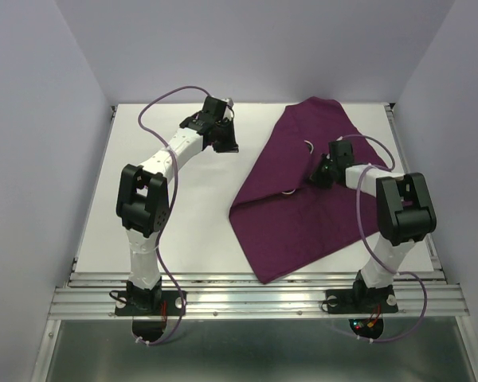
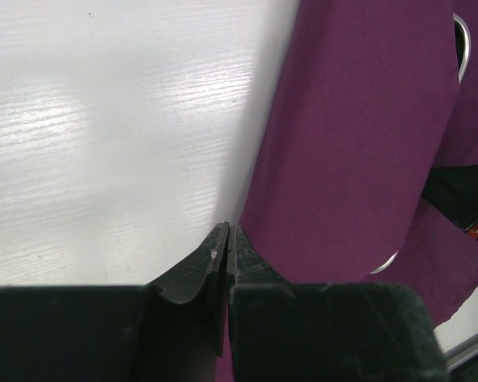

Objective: Prepare the surgical pack
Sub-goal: Pack the surgical kit at the center of the board.

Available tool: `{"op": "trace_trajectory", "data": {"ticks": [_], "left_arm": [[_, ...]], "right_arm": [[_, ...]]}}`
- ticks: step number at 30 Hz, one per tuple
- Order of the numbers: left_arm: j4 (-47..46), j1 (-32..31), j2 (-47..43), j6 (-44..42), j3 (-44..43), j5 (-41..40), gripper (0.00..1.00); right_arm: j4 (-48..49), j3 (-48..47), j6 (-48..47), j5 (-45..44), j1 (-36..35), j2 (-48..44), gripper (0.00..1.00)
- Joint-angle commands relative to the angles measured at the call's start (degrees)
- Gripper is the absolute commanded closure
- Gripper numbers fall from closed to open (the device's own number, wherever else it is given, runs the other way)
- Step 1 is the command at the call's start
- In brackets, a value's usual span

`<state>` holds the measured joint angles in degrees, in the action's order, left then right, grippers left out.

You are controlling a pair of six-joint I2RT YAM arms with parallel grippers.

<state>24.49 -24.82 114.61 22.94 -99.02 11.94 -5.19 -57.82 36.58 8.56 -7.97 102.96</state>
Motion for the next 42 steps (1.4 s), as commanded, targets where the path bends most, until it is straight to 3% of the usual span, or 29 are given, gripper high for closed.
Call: {"op": "trace_trajectory", "data": {"ticks": [1, 22, 32, 42], "left_arm": [[-0.1, -0.5, -1.3, -1.1, 0.5, 0.2, 0.88], [-0.1, -0.9, -1.0, -1.7, 1.2, 0.5, 0.86], [0.8, -0.9, -2.3, -2.5, 0.6, -0.7, 0.86], [1.4, -0.9, -3.9, -3.1, 1.6, -1.7, 0.86]], "right_arm": [[3.1, -3.0, 0.7, -1.1, -0.4, 1.6, 0.92], [-0.5, -3.4, -0.7, -7.8, -0.4, -1.7, 0.92], [-3.9, -4.8, -4.2, -16.6, 1.8, -9.1, 0.80], [-6.5, -7.7, -5.6, -16.6, 3.6, -9.8, 0.76]]}}
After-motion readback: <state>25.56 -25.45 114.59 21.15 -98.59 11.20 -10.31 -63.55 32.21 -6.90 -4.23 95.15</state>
